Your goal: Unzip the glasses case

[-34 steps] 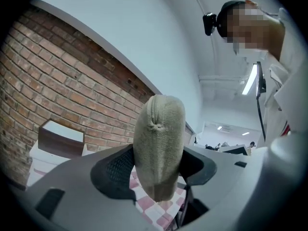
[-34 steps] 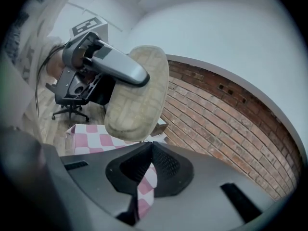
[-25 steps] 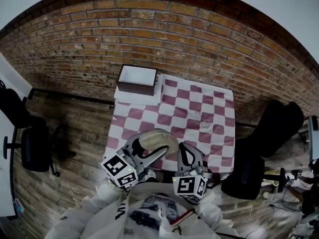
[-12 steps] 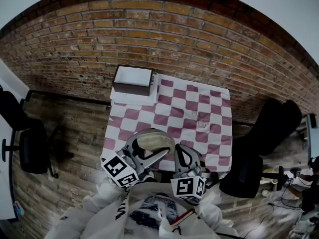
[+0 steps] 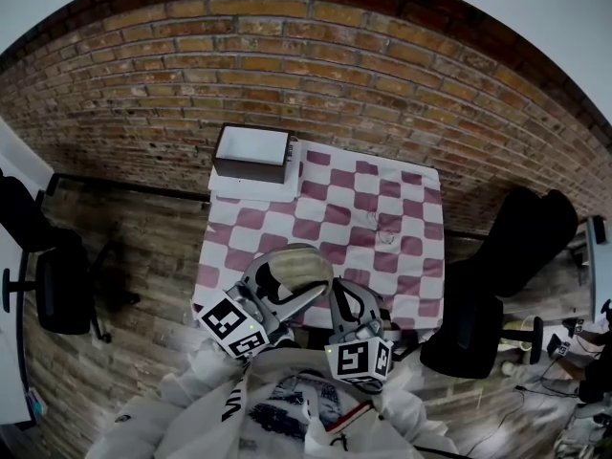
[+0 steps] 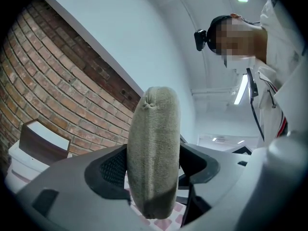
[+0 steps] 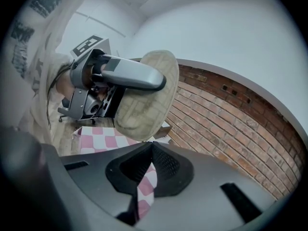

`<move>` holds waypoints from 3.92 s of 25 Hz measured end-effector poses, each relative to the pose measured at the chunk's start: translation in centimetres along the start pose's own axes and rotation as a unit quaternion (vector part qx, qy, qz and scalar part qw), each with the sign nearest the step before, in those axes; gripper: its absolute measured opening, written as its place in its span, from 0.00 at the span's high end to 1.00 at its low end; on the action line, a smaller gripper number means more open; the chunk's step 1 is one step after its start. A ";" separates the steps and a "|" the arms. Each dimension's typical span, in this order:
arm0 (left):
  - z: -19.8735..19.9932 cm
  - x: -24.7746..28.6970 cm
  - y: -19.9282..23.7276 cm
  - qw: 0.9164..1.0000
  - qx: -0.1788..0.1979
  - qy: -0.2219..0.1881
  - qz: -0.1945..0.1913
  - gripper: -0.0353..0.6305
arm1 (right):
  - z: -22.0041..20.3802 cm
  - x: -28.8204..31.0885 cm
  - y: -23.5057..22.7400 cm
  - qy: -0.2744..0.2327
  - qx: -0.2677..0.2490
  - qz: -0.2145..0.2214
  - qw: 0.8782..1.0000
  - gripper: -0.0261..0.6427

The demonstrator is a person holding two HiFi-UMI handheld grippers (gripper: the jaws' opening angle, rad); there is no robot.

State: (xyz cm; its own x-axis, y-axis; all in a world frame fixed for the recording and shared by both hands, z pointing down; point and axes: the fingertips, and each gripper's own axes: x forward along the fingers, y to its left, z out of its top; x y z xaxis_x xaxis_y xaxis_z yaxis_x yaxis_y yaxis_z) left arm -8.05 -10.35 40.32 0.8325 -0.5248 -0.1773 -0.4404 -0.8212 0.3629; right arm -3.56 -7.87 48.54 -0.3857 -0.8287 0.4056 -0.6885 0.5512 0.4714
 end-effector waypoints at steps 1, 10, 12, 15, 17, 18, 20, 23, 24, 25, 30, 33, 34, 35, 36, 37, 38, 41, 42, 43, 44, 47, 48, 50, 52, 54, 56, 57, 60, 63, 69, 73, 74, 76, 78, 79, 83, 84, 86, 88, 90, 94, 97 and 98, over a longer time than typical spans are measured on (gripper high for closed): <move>-0.1 0.0 0.0 1.000 0.000 0.002 0.002 0.46 | -0.1 0.0 0.0 0.000 0.002 0.000 1.000 0.94; -0.3 -0.7 0.4 0.999 -0.021 0.022 0.019 0.52 | -0.5 -0.2 -0.2 0.006 0.011 -0.011 1.000 0.94; -0.4 -0.9 0.4 0.999 -0.025 0.028 0.020 0.52 | -0.5 -0.1 0.0 0.005 0.011 -0.009 1.000 0.94; -0.3 -1.1 0.3 0.999 -0.022 0.034 0.023 0.53 | -0.2 -0.1 0.2 0.002 0.008 -0.006 1.000 0.94; -0.1 -1.2 0.4 0.999 -0.025 0.035 0.025 0.53 | -0.3 0.0 0.1 0.004 0.008 -0.007 1.000 0.94; -0.1 -1.3 0.3 0.999 -0.026 0.036 0.025 0.53 | -0.4 0.0 0.1 0.005 0.008 -0.009 1.000 0.94; 0.0 -1.2 0.2 0.999 -0.019 0.040 0.024 0.53 | -0.5 0.1 0.0 0.008 0.009 -0.013 1.000 0.94; -0.2 -1.2 0.1 0.998 -0.015 0.047 0.025 0.53 | -0.4 0.1 -0.2 0.012 0.005 -0.020 1.000 0.94; -0.3 -1.3 0.2 0.998 -0.018 0.049 0.026 0.53 | -0.4 0.1 -0.1 0.013 0.002 -0.022 1.000 0.94; -0.3 -1.4 0.3 0.998 -0.021 0.050 0.028 0.53 | -0.3 0.1 -0.1 0.014 -0.004 -0.024 1.000 0.94; -0.9 -1.7 0.5 0.997 -0.029 0.068 0.033 0.53 | -0.3 0.1 -0.1 0.022 -0.031 -0.039 0.999 0.94; -1.9 -1.6 0.3 0.996 -0.023 0.081 0.027 0.53 | -0.5 0.0 -0.5 0.023 -0.035 -0.046 0.998 0.94; -2.2 -1.7 0.2 0.996 -0.022 0.085 0.026 0.53 | -0.5 -0.1 -0.6 0.023 -0.035 -0.046 0.998 0.94; -2.4 -1.7 0.1 0.996 -0.022 0.088 0.025 0.53 | -0.5 -0.1 -0.5 0.022 -0.035 -0.046 0.998 0.94; -2.5 -1.8 0.1 0.995 -0.022 0.092 0.026 0.53 | -0.5 -0.1 -0.5 0.022 -0.035 -0.045 0.998 0.94; -2.6 -1.8 0.1 0.995 -0.020 0.096 0.026 0.53 | -0.6 -0.1 -0.5 0.021 -0.035 -0.045 0.998 0.94; -2.7 -1.7 0.1 0.995 -0.016 0.100 0.026 0.53 | -0.5 -0.1 -0.4 0.021 -0.035 -0.045 0.998 0.94; -3.2 -1.6 0.0 0.993 -0.004 0.118 0.023 0.53 | -0.5 -0.1 -0.6 0.020 -0.037 -0.047 0.998 0.94; -3.3 -1.6 0.0 0.992 -0.003 0.122 0.022 0.53 | -0.4 -0.1 -0.6 0.020 -0.037 -0.047 0.998 0.94; -3.4 -1.5 0.0 0.992 -0.002 0.127 0.022 0.53 | -0.4 -0.1 -0.6 0.020 -0.037 -0.048 0.998 0.94; -3.5 -1.5 -0.1 0.991 -0.001 0.132 0.020 0.53 | -0.5 -0.2 -0.7 0.021 -0.037 -0.049 0.998 0.94; -4.1 -1.1 -0.4 0.988 0.019 0.155 0.015 0.53 | -0.8 -0.3 -1.0 0.025 -0.041 -0.054 0.997 0.94; -4.3 -1.1 -0.6 0.986 0.026 0.161 0.013 0.53 | -0.8 -0.3 -1.0 0.026 -0.041 -0.055 0.997 0.94; -4.6 -0.9 -0.8 0.984 0.040 0.173 0.010 0.53 | -0.9 -0.3 -1.1 0.026 -0.042 -0.056 0.997 0.94; -5.0 -0.7 -1.0 0.981 0.055 0.186 0.007 0.53 | -1.0 -0.4 -1.4 0.025 -0.044 -0.060 0.997 0.94; -5.2 -0.5 -1.2 0.978 0.072 0.198 0.004 0.53 | -0.7 -0.5 -1.9 0.020 -0.042 -0.068 0.997 0.94; -5.3 -0.3 -1.2 0.974 0.086 0.209 0.004 0.53 | -0.4 -0.5 -2.3 0.016 -0.041 -0.072 0.996 0.94; -5.4 -0.2 -1.2 0.972 0.095 0.215 0.004 0.53 | -0.3 -0.5 -2.5 0.014 -0.042 -0.074 0.996 0.94; -5.7 0.0 -1.0 0.964 0.132 0.231 0.004 0.53 | 0.0 -0.5 -3.1 0.007 -0.043 -0.081 0.996 0.94; -5.5 0.4 -0.9 0.960 0.152 0.237 0.002 0.53 | 0.3 -0.4 -3.7 0.000 -0.043 -0.085 0.995 0.94; -5.8 0.8 -0.7 0.947 0.184 0.262 -0.002 0.53 | 0.8 -0.5 -4.9 -0.007 -0.048 -0.100 0.994 0.94; -6.5 1.2 -0.7 0.940 0.201 0.276 -0.005 0.53 | 0.7 -1.0 -5.5 -0.008 -0.055 -0.117 0.992 0.94; -6.7 1.2 -0.8 0.938 0.205 0.279 -0.007 0.53 | 0.6 -1.1 -5.7 -0.008 -0.057 -0.120 0.991 0.94; -6.9 1.2 -0.8 0.936 0.208 0.284 -0.009 0.53 | 0.6 -1.2 -5.8 -0.007 -0.063 -0.125 0.990 0.94; -7.3 1.0 -0.7 0.933 0.213 0.290 -0.010 0.53 | 0.6 -1.3 -5.8 -0.006 -0.072 -0.130 0.989 0.94; -7.5 0.9 -0.7 0.931 0.216 0.293 -0.010 0.53 | 0.7 -1.4 -5.7 -0.006 -0.076 -0.133 0.988 0.94; -8.0 0.5 -0.7 0.929 0.215 0.300 -0.011 0.53 | 0.6 -1.7 -5.5 -0.006 -0.089 -0.136 0.987 0.94; -8.1 0.5 -0.7 0.929 0.215 0.302 -0.012 0.53 | 0.6 -1.8 -5.4 -0.006 -0.091 -0.137 0.986 0.94; -8.3 0.3 -0.8 0.927 0.217 0.306 -0.014 0.53 | 0.7 -2.0 -5.4 -0.006 -0.094 -0.141 0.986 0.94; -8.4 0.2 -0.9 0.925 0.221 0.310 -0.015 0.53 | 0.9 -2.1 -5.4 -0.007 -0.099 -0.146 0.984 0.94; -8.5 -0.1 -0.8 0.923 0.222 0.312 -0.013 0.53 | 1.2 -2.2 -5.3 -0.010 -0.105 -0.149 0.983 0.94; -8.6 -0.8 -1.0 0.921 0.222 0.320 -0.012 0.53 | 1.9 -2.7 -5.0 -0.013 -0.122 -0.155 0.980 0.94; -8.7 -1.0 -1.0 0.920 0.221 0.324 -0.012 0.53 | 2.6 -3.0 -5.0 -0.016 -0.144 -0.161 0.976 0.94; -8.7 -1.1 -1.1 0.920 0.221 0.324 -0.011 0.53 | 2.8 -3.1 -5.0 -0.016 -0.150 -0.163 0.975 0.94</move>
State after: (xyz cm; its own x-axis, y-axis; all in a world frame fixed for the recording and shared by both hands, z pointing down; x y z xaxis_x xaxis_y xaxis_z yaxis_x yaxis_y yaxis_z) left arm -5.55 -6.95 48.12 0.8060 -0.3803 0.4535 -0.3949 -0.9163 -0.0666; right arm -0.63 -8.33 42.75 -0.1983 -0.9646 0.1739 -0.5682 0.2577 0.7815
